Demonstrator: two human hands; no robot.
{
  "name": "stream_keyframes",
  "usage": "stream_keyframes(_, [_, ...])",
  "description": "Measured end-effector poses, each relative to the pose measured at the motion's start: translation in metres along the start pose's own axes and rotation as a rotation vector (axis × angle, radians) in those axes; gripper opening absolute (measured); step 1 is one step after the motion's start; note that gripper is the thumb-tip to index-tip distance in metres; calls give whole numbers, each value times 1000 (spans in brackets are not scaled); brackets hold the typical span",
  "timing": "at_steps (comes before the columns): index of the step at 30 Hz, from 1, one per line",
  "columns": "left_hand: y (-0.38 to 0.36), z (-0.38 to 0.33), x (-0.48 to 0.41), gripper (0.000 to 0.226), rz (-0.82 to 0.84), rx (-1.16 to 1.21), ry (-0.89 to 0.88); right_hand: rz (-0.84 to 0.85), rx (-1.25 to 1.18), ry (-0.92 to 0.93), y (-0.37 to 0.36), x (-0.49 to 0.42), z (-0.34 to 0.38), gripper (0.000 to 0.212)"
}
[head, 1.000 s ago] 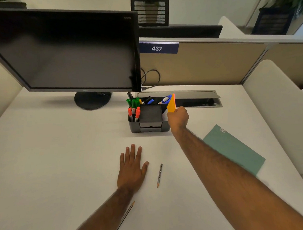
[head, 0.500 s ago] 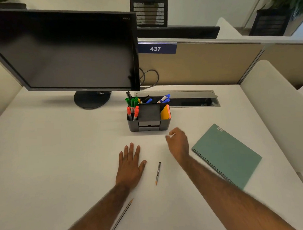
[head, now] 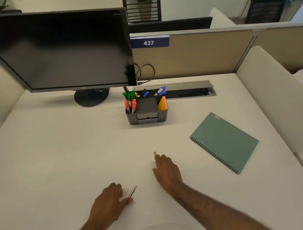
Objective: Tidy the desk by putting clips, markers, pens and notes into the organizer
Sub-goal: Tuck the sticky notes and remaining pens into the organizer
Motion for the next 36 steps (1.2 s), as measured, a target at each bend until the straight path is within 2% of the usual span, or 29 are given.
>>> stream_keyframes(3, [-6, -15, 7, 24, 14, -69, -85, -7, -52, -86, 2, 1, 4, 25])
stream_keyframes(6, [-3, -32, -1, 8, -9, -76, -83, 28, -80, -125, 6, -1, 2, 23])
stream_keyframes(12, [9, -63, -37, 3, -93, -17, -151, -57, -308, -237, 37, -16, -24, 18])
stream_keyframes(15, [11, -77, -59, 13, -152, -65, -242, -199, -365, -223, 76, -41, -37, 9])
stream_keyframes(19, [4, -89, -76, 33, -164, -70, -309, -353, -371, -210, 136, -93, -48, 11])
stream_keyframes(21, [0, -91, -79, 34, -174, -94, -324, -414, -346, -235, 160, -121, -51, 9])
stream_keyframes(24, [-5, -88, -78, 28, -193, -109, -328, -390, -272, -240, 178, -157, -50, 8])
stream_keyframes(27, [-6, -84, -76, 20, -215, -101, -325, -318, -272, -227, 180, -179, -49, 7])
stream_keyframes(32, [-3, -84, -75, 10, -252, -66, -297, -458, -424, -310, 161, -170, -57, 11])
stream_keyframes(36, [1, -84, -74, 8, -265, -4, -254, -367, -450, -233, 114, -119, -56, 11])
Point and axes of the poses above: each hand's wrist, its own x-axis away from the middle knuckle, its own y-axis out of the back of the hand, z = x × y, the point moved 4 cm from there along -x, towards the middle knuckle
